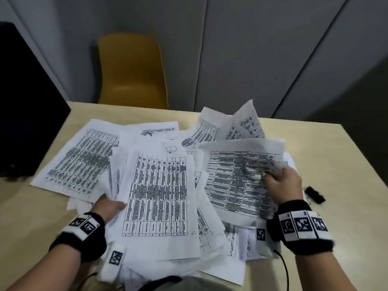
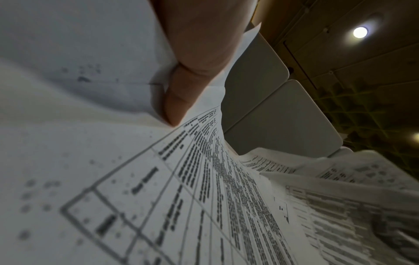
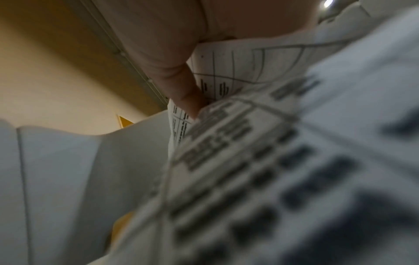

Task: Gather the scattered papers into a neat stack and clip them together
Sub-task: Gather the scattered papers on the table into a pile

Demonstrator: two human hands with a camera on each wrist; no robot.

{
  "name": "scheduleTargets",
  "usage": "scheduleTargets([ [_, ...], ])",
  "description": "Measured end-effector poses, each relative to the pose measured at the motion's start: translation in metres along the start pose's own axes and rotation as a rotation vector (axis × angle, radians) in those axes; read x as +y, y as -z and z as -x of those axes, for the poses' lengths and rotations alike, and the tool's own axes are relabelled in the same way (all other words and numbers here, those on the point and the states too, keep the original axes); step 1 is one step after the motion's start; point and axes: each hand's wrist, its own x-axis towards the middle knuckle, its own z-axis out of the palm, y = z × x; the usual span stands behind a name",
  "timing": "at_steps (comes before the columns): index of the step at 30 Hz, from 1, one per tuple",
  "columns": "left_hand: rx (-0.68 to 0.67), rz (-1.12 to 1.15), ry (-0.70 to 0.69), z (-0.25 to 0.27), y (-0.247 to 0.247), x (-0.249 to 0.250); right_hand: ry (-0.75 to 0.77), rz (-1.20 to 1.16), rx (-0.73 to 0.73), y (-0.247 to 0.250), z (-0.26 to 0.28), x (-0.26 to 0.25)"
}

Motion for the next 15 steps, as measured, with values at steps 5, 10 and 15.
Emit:
scheduleTargets([
  [5, 0.004, -0.027, -0.008, 0.0, -0.001, 0.003, 0.245, 0.141, 0.137, 0.025, 0.01, -0.025],
  [10, 0.008, -0.055, -0.048, 0.002, -0.003, 0.004, 0.397, 0.066, 0.361, 0.053, 0.022, -0.053],
  [15, -0.003, -0.052, -0.052, -0.002, -0.004, 0.003, 0.585, -0.066, 0.521, 0.072, 0.037, -0.083],
])
